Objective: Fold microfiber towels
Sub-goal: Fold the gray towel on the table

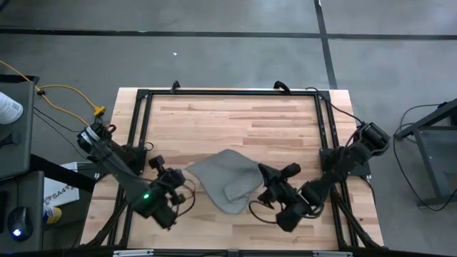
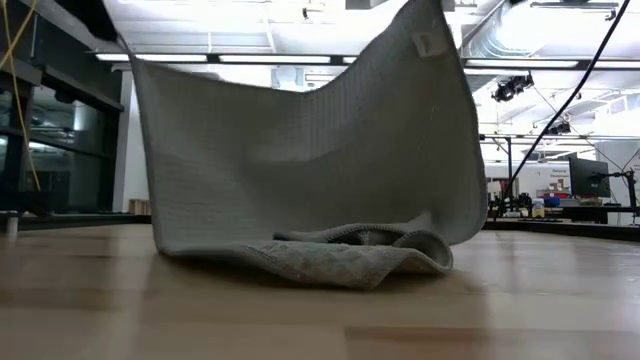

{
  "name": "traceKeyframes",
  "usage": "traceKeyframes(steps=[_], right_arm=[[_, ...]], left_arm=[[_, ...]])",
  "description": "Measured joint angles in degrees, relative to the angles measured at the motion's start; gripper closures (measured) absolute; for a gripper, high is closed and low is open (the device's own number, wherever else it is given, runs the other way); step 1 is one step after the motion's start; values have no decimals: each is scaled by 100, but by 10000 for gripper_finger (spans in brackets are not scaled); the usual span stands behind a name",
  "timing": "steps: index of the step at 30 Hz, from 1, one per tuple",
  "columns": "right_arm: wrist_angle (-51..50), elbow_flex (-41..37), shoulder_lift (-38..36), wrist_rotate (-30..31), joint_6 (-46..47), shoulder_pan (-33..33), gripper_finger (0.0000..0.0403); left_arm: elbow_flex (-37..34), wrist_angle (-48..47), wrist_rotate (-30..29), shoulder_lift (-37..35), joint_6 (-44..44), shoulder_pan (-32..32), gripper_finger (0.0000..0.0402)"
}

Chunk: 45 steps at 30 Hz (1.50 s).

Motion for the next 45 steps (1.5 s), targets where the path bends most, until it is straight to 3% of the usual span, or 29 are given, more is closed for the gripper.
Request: traceKeyframes(steps=[8,11,17,23,28,35,45], right_arm=[[1475,0,0,-2,-1251,395,401],[1537,0,0,-6,-1372,374,401],[1491,0,0,-6,-1645,-48,401],[1116,-1,0,-9,-1887,-522,401],[281,-157,0,-11,-1109,-836,401],[-1079,-373,0,-147,272,-1074,401],[-4129,-404,0,-2007,3717,-1840,401]], left_arm=[[498,12,-6,0,-181,-566,401],[484,5,58,0,-182,-537,401],[474,4,187,0,323,-13,401],[472,3,-192,0,1247,747,401],[127,6,-261,0,1641,1404,401],[-935,1,-76,0,1459,1906,401],[-1397,4,-585,0,1474,2304,402]])
